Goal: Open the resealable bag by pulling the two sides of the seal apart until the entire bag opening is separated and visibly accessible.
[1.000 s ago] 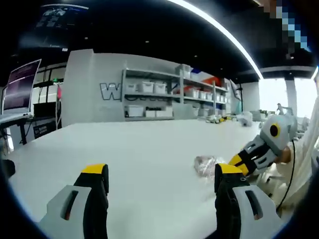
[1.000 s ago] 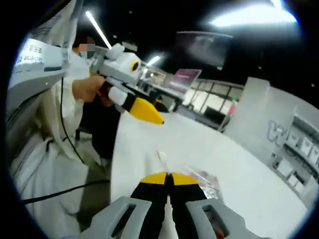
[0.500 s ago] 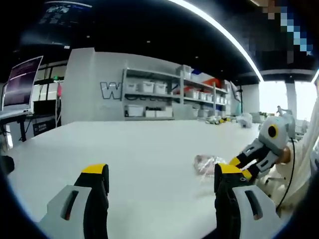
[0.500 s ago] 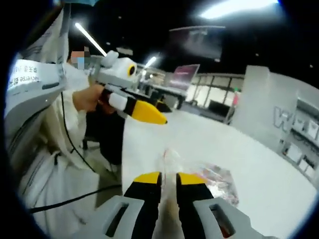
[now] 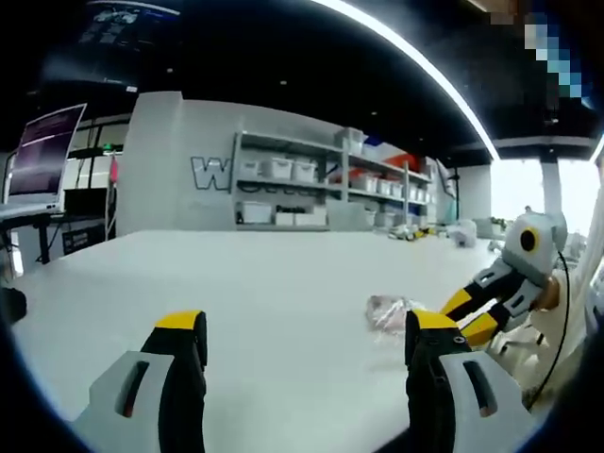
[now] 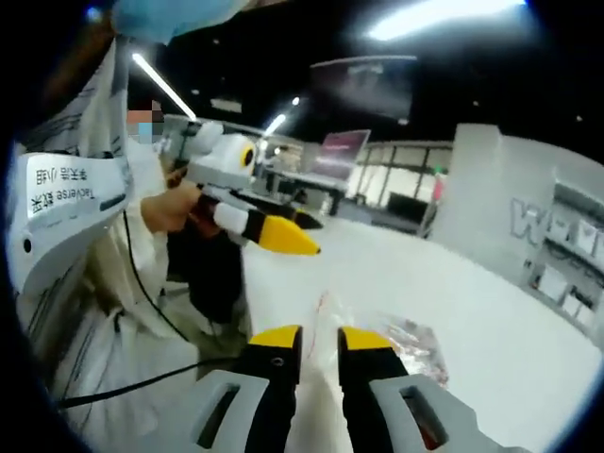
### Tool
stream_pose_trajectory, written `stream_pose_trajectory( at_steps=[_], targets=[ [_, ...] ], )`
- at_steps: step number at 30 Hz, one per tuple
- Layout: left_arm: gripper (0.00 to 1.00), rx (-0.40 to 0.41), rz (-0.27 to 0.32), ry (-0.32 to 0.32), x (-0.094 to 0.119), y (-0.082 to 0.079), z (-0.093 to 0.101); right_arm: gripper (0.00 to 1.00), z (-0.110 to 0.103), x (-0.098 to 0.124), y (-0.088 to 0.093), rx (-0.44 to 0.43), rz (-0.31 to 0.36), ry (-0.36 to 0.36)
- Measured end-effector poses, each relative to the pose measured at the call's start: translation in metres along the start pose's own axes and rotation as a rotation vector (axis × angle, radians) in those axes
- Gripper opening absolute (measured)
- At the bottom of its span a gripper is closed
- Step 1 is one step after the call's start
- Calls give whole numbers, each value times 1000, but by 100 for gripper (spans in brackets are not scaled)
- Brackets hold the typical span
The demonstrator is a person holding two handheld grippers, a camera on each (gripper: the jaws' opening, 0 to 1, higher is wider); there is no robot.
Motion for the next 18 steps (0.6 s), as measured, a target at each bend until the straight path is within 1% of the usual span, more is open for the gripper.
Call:
stream_pose_trajectory(
  at_steps=[3,6,9,15,17,18],
  targets=[
    [86,3,4,4,1,-1,0,12,3,1,-1,10,-19,17],
    [86,8,12,5,4,-2,-1,12,5,0,-5,47,-41,27],
    [86,9,15,5,5,-3,-2,12,3,-3,-10,98,-64,12],
    [86,12,22,12,6,-5,-1,12,1,-8,-19,135,-84,-6],
    [86,10,24,13,6,-6,-1,11,2,-8,-22,166,-102,-1],
    [86,10,25,13,6,-6,-1,11,5,-7,-21,200,-134,12]
  ],
)
Point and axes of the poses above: the point that each gripper's makers call its tool centre point, and the gripper's own axes: x roughly backward along the fingers, z roughly to its right, y roughly out of its underside, the point moved 2 cm from there along x, roughly backward along the fingers, and after that the axes turned 15 degrees about x, right-handed, at the moved point
